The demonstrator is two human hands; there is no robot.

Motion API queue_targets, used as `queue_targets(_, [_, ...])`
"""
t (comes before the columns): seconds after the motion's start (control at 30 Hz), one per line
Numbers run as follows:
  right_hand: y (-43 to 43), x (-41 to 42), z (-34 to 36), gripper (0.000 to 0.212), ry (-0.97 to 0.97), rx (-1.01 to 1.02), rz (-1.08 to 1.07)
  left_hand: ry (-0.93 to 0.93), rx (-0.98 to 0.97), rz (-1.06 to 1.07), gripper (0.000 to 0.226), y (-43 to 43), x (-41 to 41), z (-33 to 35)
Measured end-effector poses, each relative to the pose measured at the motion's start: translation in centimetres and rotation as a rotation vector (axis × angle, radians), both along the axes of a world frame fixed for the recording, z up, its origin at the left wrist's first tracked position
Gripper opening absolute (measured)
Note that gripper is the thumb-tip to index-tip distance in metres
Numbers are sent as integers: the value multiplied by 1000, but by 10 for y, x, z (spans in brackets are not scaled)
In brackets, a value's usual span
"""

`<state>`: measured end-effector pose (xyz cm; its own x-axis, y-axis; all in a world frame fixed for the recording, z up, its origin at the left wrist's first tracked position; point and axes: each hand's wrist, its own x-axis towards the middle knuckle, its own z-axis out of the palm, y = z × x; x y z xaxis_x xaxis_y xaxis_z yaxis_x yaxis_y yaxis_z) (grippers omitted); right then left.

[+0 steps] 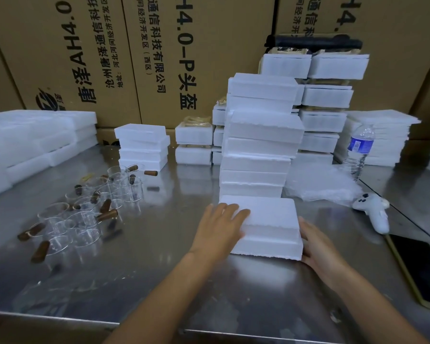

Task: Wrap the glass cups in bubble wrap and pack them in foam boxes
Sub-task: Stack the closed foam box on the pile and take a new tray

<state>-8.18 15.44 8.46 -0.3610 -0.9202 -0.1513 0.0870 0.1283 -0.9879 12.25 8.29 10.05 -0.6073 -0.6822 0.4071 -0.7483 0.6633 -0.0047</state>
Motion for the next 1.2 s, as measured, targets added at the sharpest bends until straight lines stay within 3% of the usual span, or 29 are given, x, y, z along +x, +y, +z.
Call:
queue_targets(0.2, [-2,-6,-8,45,-38,55,-65,26,-15,-54,60,-8,9,4])
queue_targets(0.4, [-5,-1,-4,34,14,12,-171,60,50,-51,79,-13,17,2])
queue_targets(0.63, [-14,8,1,27,50,-44,-254,103,-17,-32,61,-16,34,-12])
queue_targets(0.7, [-17,7,-1,19,37,-42,-278,312,46,-38,57,-16,40,-19])
queue_targets(0.77, [-18,5,-3,13,32,-28,-282,683,131,-8,46,-17,44,-25])
queue_targets(0.83, [-20,2,-6,13,65,3,-255,1018,238,160,29,-18,46,-28])
queue_targets(0.9, [-22,-2,-7,15,97,39,-238,1314,476,308,27,-24,48,-32])
queue_targets(0.97, [-27,-3,-7,17,140,64,-232,1546,734,381,41,-28,51,-34])
queue_targets(1.2, [-43,8,-16,43,272,116,-246,1555,1197,502,61,-23,57,-27])
